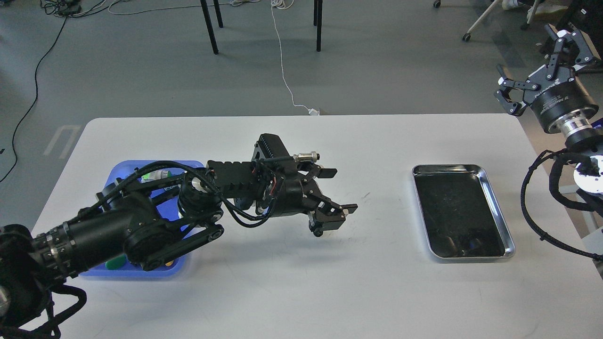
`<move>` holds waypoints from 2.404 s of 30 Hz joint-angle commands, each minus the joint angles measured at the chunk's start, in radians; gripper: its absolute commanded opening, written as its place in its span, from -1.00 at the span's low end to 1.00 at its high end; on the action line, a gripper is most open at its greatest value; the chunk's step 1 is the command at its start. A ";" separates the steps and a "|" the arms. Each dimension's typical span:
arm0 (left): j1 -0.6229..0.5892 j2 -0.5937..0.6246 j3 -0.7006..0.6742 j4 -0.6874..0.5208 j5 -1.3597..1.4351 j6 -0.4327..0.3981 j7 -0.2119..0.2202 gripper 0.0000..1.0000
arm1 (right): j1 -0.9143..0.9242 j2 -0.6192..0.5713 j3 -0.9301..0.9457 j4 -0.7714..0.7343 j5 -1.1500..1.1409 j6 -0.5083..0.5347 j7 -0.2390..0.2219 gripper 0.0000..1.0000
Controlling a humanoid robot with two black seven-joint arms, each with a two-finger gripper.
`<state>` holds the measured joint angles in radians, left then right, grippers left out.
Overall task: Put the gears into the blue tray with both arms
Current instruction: 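Lower the left gripper onto the second black part and grasp it, then place the second black part into the blue tray and release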
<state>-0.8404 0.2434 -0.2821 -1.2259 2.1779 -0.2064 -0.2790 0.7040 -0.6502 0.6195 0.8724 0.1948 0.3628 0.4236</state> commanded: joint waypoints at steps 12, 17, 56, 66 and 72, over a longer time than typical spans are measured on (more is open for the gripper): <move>0.011 -0.059 0.106 0.135 0.004 0.032 0.017 0.66 | -0.179 0.095 0.123 -0.009 0.071 0.090 -0.006 0.99; 0.023 -0.058 0.123 0.135 0.004 0.032 0.017 0.38 | -0.178 0.095 0.124 -0.006 0.080 0.093 -0.006 0.99; 0.063 -0.001 0.113 0.181 0.004 0.039 0.015 -0.80 | -0.178 0.095 0.134 0.000 0.080 0.093 0.006 0.99; 0.053 0.359 -0.009 0.008 -0.108 0.074 0.000 -0.77 | -0.179 0.092 0.137 -0.001 0.080 0.093 0.006 0.99; 0.113 0.551 0.026 0.025 -0.135 0.096 -0.057 -0.75 | -0.179 0.098 0.137 0.000 0.078 0.091 0.007 0.99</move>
<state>-0.7686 0.7245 -0.2751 -1.2089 2.0492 -0.1204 -0.3096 0.5246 -0.5551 0.7562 0.8714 0.2743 0.4549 0.4308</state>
